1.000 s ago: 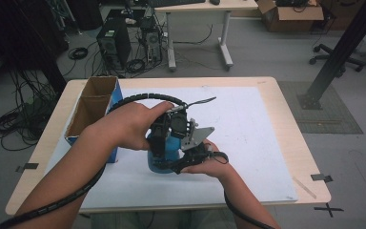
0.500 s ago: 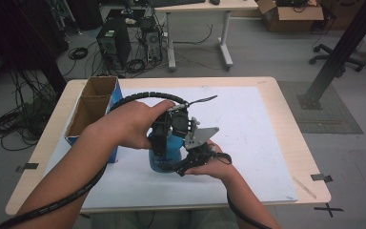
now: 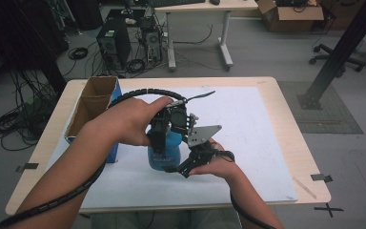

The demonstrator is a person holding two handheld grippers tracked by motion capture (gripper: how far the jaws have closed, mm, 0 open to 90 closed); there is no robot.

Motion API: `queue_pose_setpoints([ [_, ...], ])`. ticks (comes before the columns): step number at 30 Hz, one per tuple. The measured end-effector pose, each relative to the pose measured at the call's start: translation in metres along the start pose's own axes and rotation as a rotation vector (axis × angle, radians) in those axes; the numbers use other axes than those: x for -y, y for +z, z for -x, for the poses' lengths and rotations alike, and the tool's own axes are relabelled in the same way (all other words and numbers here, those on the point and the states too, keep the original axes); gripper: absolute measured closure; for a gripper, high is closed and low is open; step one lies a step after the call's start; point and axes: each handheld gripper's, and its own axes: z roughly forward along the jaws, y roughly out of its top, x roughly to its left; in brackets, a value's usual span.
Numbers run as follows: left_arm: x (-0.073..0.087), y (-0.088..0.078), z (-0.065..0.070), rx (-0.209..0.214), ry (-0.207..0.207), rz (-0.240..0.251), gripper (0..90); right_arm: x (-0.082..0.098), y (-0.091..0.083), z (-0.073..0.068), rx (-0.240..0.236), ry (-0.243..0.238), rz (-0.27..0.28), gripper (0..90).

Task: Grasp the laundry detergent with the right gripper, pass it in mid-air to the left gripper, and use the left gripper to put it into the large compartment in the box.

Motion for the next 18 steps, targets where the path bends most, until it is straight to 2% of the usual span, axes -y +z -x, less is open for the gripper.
queue_pose_setpoints([
  [4,0.001,-0.001,-0.002,0.004,-0.013,0.002,38.5,-0.002,-0.002,0.001,-0.008,-0.002,-0.003,0.1],
  [7,0.003,-0.002,-0.004,0.016,-0.039,0.005,38.5,-0.003,-0.005,0.003,-0.009,-0.001,-0.015,0.0],
  [9,0.003,-0.002,-0.005,0.017,-0.034,0.003,38.5,-0.003,-0.007,0.003,-0.011,0.000,-0.018,0.0],
  [13,0.005,-0.002,-0.008,0.031,-0.068,0.012,38.5,-0.006,-0.014,0.004,-0.015,-0.001,-0.037,0.0],
  [18,0.007,-0.003,-0.010,0.030,-0.074,0.005,38.4,-0.011,-0.022,0.006,-0.016,-0.010,-0.061,0.0],
])
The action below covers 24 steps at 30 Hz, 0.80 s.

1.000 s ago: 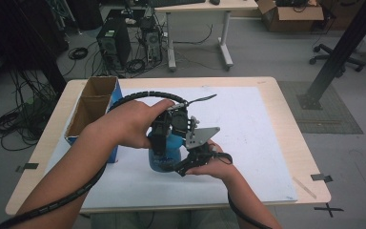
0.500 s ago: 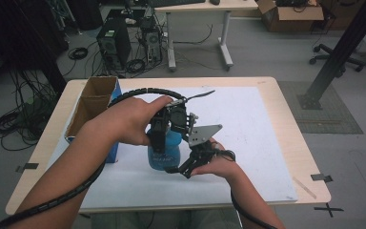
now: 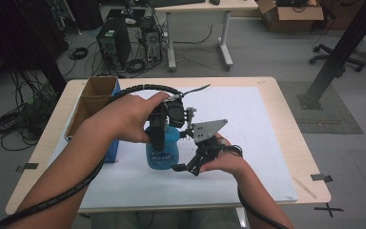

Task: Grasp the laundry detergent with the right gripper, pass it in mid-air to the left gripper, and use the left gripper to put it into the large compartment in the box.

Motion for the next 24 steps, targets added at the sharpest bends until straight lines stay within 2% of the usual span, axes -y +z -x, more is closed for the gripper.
queue_pose_setpoints([
  [6,0.005,-0.002,-0.002,0.006,-0.019,0.006,38.4,-0.002,-0.011,0.002,-0.004,0.003,-0.038,0.0],
  [12,0.009,-0.003,-0.005,0.004,-0.041,0.001,38.4,-0.005,-0.028,0.006,0.002,0.000,-0.105,0.0],
  [13,0.011,-0.005,-0.008,0.010,-0.070,0.002,38.4,-0.006,-0.031,0.007,0.003,-0.001,-0.120,0.2],
  [14,0.011,-0.005,-0.008,0.010,-0.070,0.002,38.4,-0.007,-0.035,0.008,0.004,0.001,-0.135,0.1],
  [15,0.013,-0.008,-0.010,0.018,-0.106,0.010,38.4,-0.007,-0.038,0.009,0.007,0.000,-0.146,0.2],
  [16,0.013,-0.008,-0.010,0.018,-0.106,0.010,38.4,-0.007,-0.038,0.009,0.007,0.000,-0.146,0.2],
  [18,0.015,-0.010,-0.012,0.024,-0.130,0.012,38.4,-0.009,-0.048,0.013,0.011,-0.006,-0.193,0.4],
  [19,0.017,-0.013,-0.013,0.028,-0.161,0.021,38.4,-0.010,-0.051,0.015,0.017,-0.004,-0.206,0.4],
  [20,0.017,-0.013,-0.013,0.028,-0.161,0.021,38.4,-0.010,-0.051,0.015,0.017,-0.004,-0.206,0.4],
  [21,0.018,-0.016,-0.014,0.030,-0.190,0.021,38.4,-0.010,-0.058,0.018,0.024,0.004,-0.227,0.5],
  [24,0.019,-0.018,-0.016,0.027,-0.214,0.028,38.4,-0.010,-0.064,0.020,0.033,0.004,-0.245,0.5],
])
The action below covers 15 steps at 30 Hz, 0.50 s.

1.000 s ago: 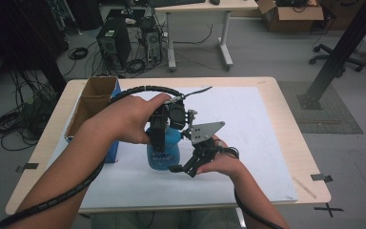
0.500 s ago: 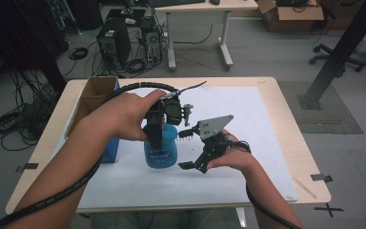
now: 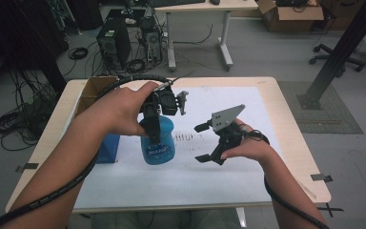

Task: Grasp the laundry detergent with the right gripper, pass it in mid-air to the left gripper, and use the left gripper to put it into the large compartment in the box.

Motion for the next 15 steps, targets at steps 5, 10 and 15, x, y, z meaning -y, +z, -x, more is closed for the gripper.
queue_pose_setpoints([
  [5,0.003,-0.006,-0.007,0.019,-0.111,0.026,38.4,0.008,-0.014,0.005,0.022,0.022,-0.042,0.8],
  [10,0.006,-0.012,-0.011,0.044,-0.187,0.044,38.4,0.013,-0.022,0.008,0.024,0.033,-0.074,1.1],
  [15,0.012,-0.022,-0.016,0.077,-0.288,0.064,38.4,0.018,-0.030,0.012,0.034,0.045,-0.119,1.2],
])
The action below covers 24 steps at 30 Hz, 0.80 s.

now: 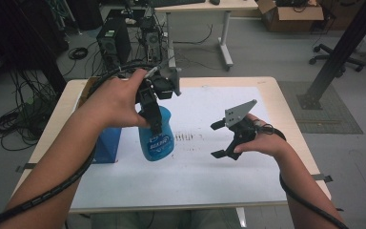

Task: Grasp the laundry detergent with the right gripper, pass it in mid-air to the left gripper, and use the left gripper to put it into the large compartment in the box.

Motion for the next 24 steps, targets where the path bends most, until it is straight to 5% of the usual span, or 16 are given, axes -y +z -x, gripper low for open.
queue_pose_setpoints([
  [5,0.003,-0.008,-0.004,-0.008,-0.100,-0.007,38.3,0.000,-0.005,0.002,0.004,0.005,-0.024,1.3],
  [15,0.014,-0.026,-0.017,-0.041,-0.236,-0.007,38.3,-0.001,-0.010,0.007,0.004,-0.009,-0.088,1.7],
  [18,0.022,-0.036,-0.025,-0.036,-0.323,0.009,38.3,-0.001,-0.011,0.009,0.008,-0.007,-0.106,1.7],
  [24,0.033,-0.050,-0.036,-0.042,-0.413,0.025,38.3,-0.003,-0.013,0.011,0.005,-0.007,-0.114,1.8],
])
